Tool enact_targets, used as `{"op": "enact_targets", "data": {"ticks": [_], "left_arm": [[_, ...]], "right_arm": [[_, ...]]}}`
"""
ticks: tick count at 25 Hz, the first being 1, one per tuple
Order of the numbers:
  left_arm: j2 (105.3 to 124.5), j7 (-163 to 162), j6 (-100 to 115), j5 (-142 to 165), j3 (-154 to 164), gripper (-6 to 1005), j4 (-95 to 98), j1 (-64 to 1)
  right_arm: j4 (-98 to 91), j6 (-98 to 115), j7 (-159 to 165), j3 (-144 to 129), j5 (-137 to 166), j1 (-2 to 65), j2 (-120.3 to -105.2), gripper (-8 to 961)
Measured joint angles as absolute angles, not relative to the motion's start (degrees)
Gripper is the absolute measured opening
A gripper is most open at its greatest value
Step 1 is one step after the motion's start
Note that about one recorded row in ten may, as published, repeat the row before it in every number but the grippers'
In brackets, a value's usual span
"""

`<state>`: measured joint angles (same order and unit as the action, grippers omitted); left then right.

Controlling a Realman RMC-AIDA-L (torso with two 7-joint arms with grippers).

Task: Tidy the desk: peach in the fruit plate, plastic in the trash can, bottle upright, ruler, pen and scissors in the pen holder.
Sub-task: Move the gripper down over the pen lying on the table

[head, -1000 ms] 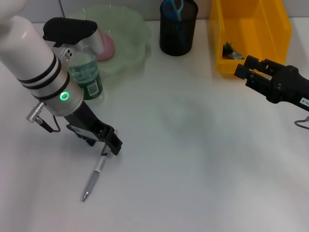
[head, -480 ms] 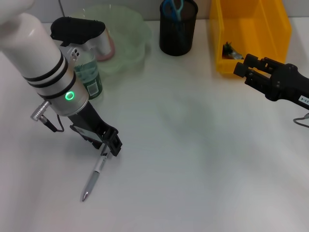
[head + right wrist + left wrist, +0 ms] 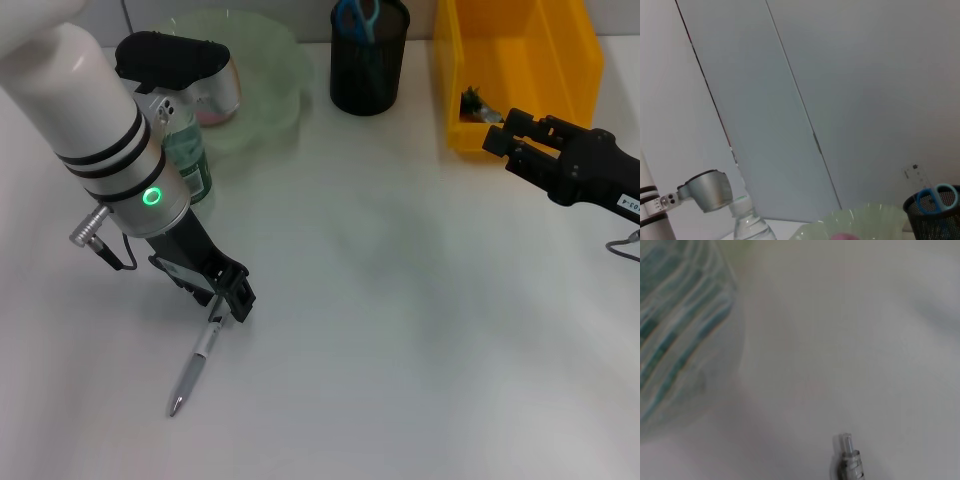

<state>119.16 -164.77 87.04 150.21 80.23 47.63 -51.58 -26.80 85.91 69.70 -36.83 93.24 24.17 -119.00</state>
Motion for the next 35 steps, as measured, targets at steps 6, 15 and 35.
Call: {"op": "enact_targets", "data": {"ticks": [6, 15, 35], "left_arm": [[119.18, -164.8, 86.9, 150.2, 80.2, 512, 47.6, -51.7], [119.18, -164.8, 86.9, 150.2, 80.4, 412, 47.5, -51.9], [119.16, -164.7, 87.3, 150.4, 82.5, 189, 48.7, -52.3]], "right_arm": [[-26.7, 85.6, 69.7, -36.9, 93.2, 24.3, -119.0, 473], [-26.7, 85.6, 69.7, -36.7, 93.2, 24.3, -119.0, 469], [-26.6, 84.9, 69.7, -36.7, 93.1, 24.3, -119.0, 468]]}}
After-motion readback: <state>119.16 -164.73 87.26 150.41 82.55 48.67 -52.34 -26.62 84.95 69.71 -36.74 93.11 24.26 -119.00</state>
